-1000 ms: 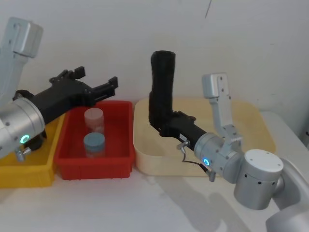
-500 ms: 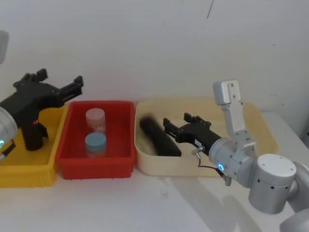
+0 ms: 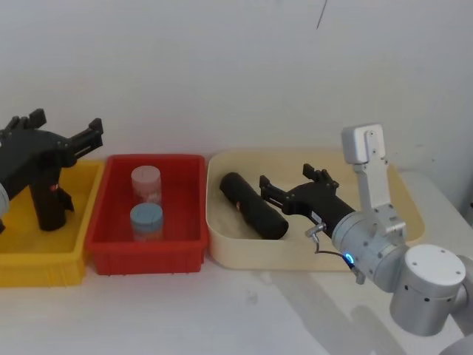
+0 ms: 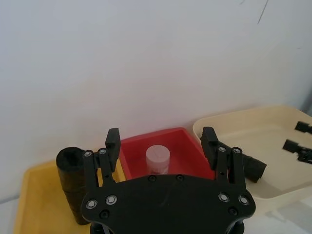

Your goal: Pick up the garbage bag with the one hand and transfer it to the other hand.

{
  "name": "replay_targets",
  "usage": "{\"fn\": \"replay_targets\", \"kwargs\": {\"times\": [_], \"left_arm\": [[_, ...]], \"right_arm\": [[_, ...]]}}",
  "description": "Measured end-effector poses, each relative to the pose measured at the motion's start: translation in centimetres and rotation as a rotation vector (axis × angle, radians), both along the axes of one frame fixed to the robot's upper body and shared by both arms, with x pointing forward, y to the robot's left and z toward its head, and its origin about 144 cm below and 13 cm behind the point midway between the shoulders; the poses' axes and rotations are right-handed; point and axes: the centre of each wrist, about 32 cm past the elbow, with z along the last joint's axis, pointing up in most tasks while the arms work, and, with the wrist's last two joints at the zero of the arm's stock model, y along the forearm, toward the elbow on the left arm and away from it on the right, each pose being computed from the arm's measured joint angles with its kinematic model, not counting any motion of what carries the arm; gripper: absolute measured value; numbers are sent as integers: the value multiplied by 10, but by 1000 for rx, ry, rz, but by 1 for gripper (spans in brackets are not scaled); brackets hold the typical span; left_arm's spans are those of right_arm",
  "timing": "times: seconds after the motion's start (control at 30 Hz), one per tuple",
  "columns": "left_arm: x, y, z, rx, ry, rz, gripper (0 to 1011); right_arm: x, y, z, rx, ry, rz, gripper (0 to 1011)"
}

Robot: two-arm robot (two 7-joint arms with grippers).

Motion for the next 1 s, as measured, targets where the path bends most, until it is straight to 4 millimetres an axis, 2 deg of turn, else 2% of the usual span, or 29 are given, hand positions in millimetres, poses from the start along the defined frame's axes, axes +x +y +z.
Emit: {"fn": "replay_targets", "kwargs": {"times": [0.53, 1.0], "left_arm": [[-2, 5, -5, 11, -4, -6, 1001], [-9, 15, -32, 61, -17, -152, 1001]], "right_arm": [[-22, -3, -6, 20, -201, 63, 1000], [-52, 3, -14, 60, -307, 239, 1000]]}}
